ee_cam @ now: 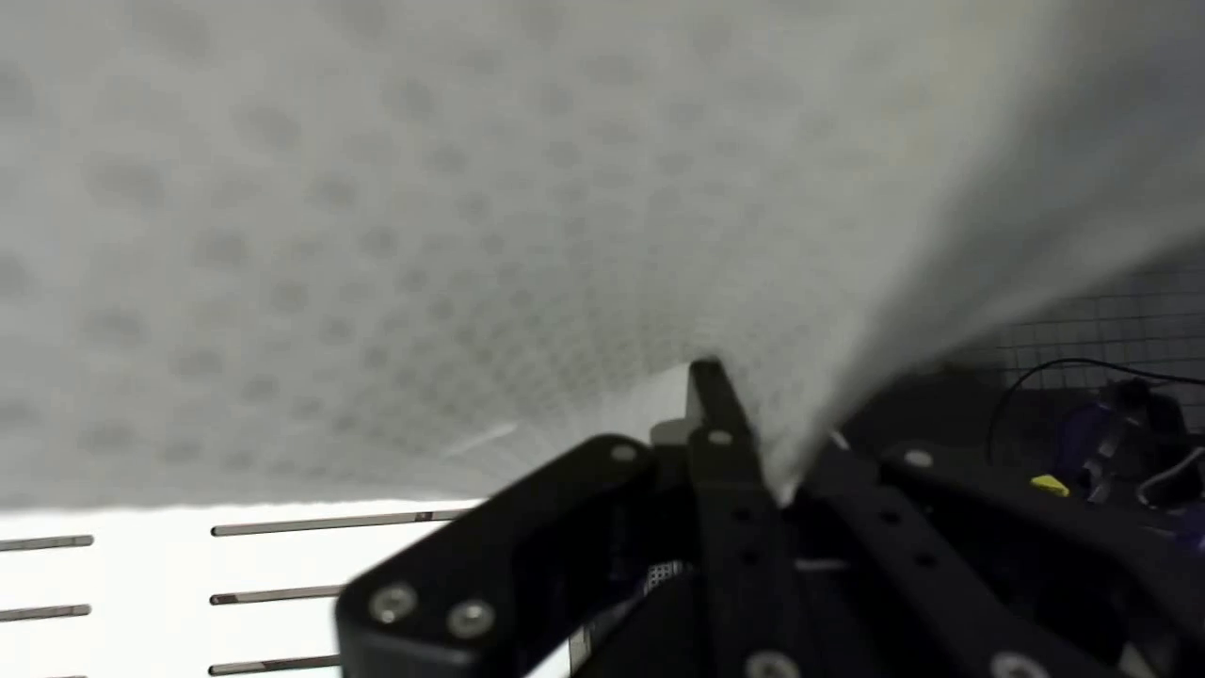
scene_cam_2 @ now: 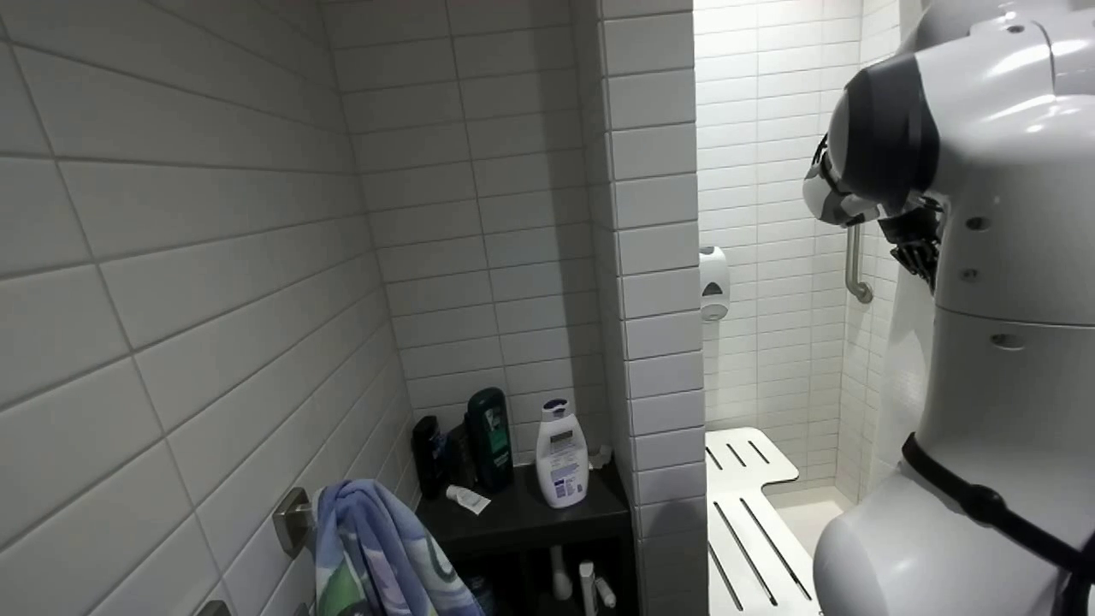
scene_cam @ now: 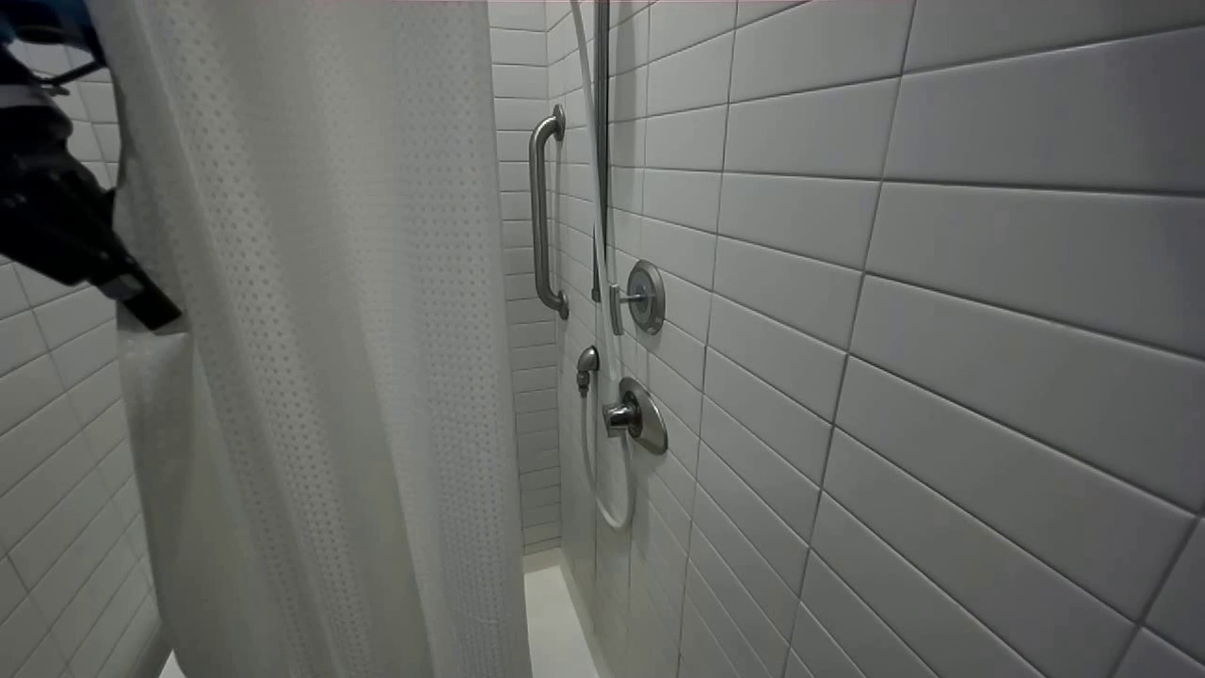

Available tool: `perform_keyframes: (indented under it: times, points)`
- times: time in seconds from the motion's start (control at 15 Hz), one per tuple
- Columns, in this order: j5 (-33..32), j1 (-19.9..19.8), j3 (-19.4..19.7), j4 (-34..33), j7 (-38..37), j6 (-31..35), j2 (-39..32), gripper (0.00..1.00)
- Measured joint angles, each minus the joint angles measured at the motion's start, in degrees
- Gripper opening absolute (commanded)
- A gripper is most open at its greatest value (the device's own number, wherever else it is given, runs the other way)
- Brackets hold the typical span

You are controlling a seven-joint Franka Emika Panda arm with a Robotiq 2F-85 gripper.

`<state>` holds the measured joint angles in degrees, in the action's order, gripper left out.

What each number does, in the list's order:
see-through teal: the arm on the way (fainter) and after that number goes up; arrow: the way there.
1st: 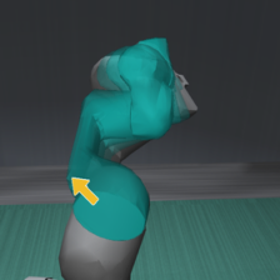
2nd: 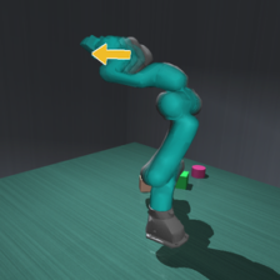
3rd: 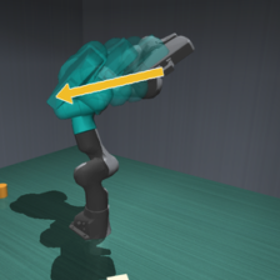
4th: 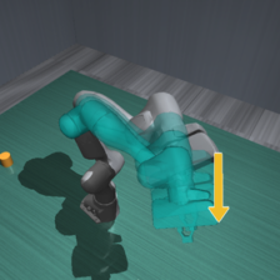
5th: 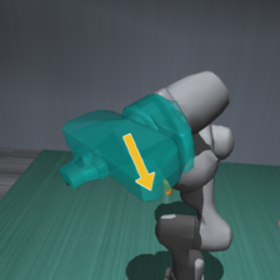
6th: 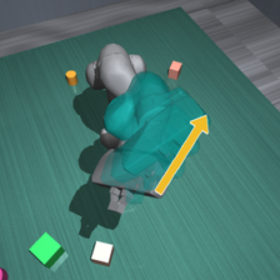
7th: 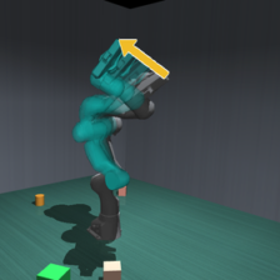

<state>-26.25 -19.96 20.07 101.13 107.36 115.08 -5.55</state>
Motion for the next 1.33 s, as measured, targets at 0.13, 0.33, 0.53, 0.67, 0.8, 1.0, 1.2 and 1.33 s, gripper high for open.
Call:
perform_keyframes:
  times: [0.13, 0.33, 0.53, 0.67, 0.8, 1.0, 1.2, 1.33]
  points:
    - [0.0, -0.7, 0.1, -1.1, 0.0, -0.5, -0.9, 0.0]
    - [0.0, -1.7, 0.3, -2.7, 0.0, -1.2, -2.3, 0.0]
    - [0.0, -2.5, 0.5, -4.3, 0.0, -1.7, -3.7, 0.0]
    - [0.0, -3.0, 0.5, -5.4, 0.0, -2.0, -4.6, 0.0]
    - [0.0, -3.4, 0.6, -6.7, 0.0, -2.5, -5.6, 0.0]
    - [0.0, -4.1, 0.6, -8.9, -0.1, -3.6, -7.3, 0.0]
    - [0.0, -4.7, 0.6, -11.1, -0.1, -4.7, -8.9, 0.0]
    - [0.0, -4.9, 0.6, -12.4, -0.2, -5.5, -9.8, 0.0]
